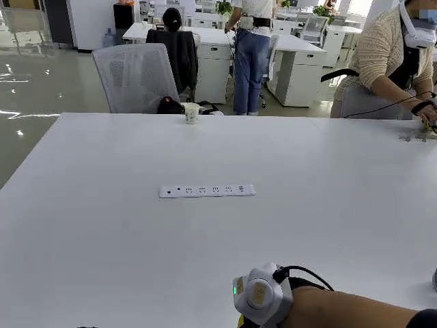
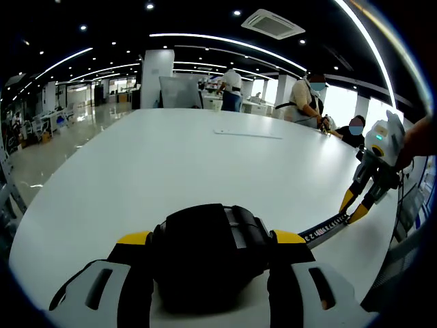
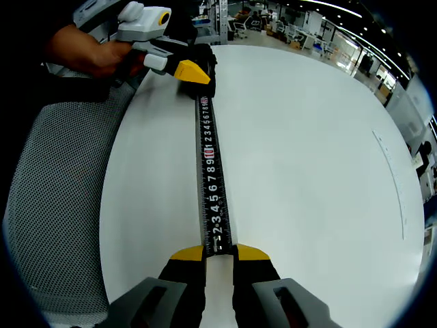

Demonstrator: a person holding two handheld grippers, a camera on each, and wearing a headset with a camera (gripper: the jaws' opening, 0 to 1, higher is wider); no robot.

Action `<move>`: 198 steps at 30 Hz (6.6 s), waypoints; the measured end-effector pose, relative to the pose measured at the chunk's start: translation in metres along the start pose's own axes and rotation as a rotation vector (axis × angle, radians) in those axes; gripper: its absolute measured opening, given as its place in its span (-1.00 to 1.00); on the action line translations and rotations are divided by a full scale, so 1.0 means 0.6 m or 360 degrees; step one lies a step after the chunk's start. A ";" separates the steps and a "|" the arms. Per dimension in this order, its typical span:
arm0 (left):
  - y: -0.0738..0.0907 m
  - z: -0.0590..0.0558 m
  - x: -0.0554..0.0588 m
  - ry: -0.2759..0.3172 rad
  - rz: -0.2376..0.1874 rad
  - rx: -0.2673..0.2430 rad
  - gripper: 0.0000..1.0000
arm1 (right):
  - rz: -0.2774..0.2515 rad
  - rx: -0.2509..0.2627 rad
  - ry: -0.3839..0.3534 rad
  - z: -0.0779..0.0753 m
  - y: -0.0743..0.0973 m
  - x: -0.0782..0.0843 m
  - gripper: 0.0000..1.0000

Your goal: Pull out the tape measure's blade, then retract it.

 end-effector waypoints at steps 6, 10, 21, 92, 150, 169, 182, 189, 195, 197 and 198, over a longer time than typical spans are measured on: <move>0.002 0.000 0.000 0.0000 0.0000 0.0001 0.27 | -0.0003 0.0000 -0.0011 0.000 -0.001 -0.002 -0.78; 0.001 0.000 -0.001 0.0000 -0.0001 0.0001 0.27 | -0.0009 0.0002 -0.0023 0.000 -0.001 -0.003 -0.78; 0.000 0.000 0.000 0.0005 0.0006 0.0003 0.26 | -0.0012 -0.0001 -0.0050 0.000 -0.003 -0.005 -0.78; -0.001 0.000 0.000 0.0002 0.0022 0.0010 0.26 | -0.0023 0.0014 -0.0021 0.001 -0.013 -0.028 -0.77; 0.001 -0.001 0.003 0.0013 0.0034 0.0021 0.24 | -0.0074 0.0001 0.0030 0.002 -0.024 -0.051 -0.78; 0.001 0.000 0.002 -0.0005 0.0050 0.0039 0.23 | -0.0075 0.0000 0.0023 0.003 -0.028 -0.063 -0.79; 0.000 0.001 0.003 -0.0018 0.0065 0.0058 0.22 | -0.0086 -0.0012 0.0013 0.003 -0.033 -0.071 -0.79; -0.001 0.001 0.003 -0.0025 0.0081 0.0062 0.23 | -0.0086 -0.0013 0.0009 0.005 -0.035 -0.077 -0.79; -0.001 0.000 0.003 -0.0036 0.0088 0.0058 0.24 | -0.0082 -0.0014 0.0003 0.006 -0.036 -0.081 -0.79; -0.001 0.000 0.003 -0.0044 0.0089 0.0056 0.24 | -0.0080 -0.0013 0.0003 0.006 -0.036 -0.082 -0.79; -0.001 -0.001 0.003 -0.0051 0.0088 0.0055 0.24 | -0.0080 -0.0012 0.0001 0.006 -0.036 -0.082 -0.79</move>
Point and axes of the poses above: the centre of the closed fingertips' face, and the gripper's own axes: y roughly backward along the fingers, z roughly to its left, x roughly out of its underside, the point moved 3 cm from there along y, roughly backward along the fingers, and after that the axes turned 2 degrees about -x, right-handed, at the moved point
